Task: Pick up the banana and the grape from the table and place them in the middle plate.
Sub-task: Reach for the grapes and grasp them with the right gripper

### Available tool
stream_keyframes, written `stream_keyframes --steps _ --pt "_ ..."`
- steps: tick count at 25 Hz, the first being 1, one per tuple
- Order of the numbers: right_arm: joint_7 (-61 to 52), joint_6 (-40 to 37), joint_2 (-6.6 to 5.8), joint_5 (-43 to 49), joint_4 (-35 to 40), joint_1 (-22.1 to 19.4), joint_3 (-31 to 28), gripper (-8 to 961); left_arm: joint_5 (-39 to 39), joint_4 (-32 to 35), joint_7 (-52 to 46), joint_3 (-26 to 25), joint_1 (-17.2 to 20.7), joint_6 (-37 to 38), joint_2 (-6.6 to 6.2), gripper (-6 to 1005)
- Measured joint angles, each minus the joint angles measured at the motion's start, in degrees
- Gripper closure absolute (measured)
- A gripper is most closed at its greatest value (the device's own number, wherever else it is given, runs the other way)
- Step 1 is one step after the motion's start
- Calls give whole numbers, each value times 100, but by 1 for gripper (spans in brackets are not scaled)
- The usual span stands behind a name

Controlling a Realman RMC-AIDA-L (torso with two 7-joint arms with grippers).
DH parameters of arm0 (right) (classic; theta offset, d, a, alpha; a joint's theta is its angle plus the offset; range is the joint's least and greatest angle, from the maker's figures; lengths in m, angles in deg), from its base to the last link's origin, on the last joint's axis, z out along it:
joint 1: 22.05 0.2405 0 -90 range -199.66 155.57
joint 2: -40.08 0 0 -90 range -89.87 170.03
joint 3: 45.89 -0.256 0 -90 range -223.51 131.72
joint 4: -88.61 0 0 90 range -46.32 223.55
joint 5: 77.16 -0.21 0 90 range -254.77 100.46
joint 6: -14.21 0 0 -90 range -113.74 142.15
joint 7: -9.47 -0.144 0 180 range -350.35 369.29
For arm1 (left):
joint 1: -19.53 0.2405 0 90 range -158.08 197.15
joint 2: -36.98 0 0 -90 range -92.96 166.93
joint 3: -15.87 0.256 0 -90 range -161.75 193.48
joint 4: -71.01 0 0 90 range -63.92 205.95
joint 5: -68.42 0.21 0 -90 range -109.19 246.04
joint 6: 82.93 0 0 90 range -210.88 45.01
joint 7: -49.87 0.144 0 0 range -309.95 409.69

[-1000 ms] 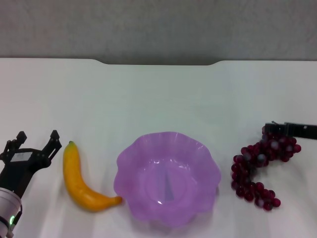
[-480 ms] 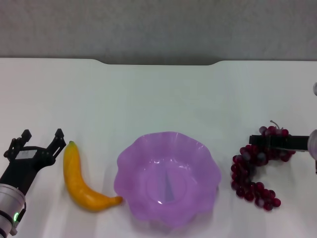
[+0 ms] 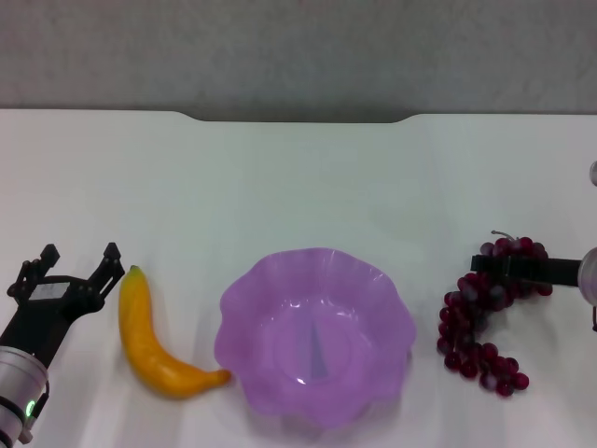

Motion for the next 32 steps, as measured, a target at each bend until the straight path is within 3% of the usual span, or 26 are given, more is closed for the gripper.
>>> stream_keyframes --steps 15,20,23,32 --pt "129 -448 13 -5 206 -20 322 178 9 -38 0 0 16 17 -6 105" --pt "157 -511 13 29 218 -41 434 372 -4 -39 0 0 26 27 -9 105" --pt "167 -671 13 34 222 -51 637 428 -6 -38 0 0 28 28 -9 106" --pt "169 -1140 14 39 223 -116 1163 467 5 -30 0 0 29 22 -9 105"
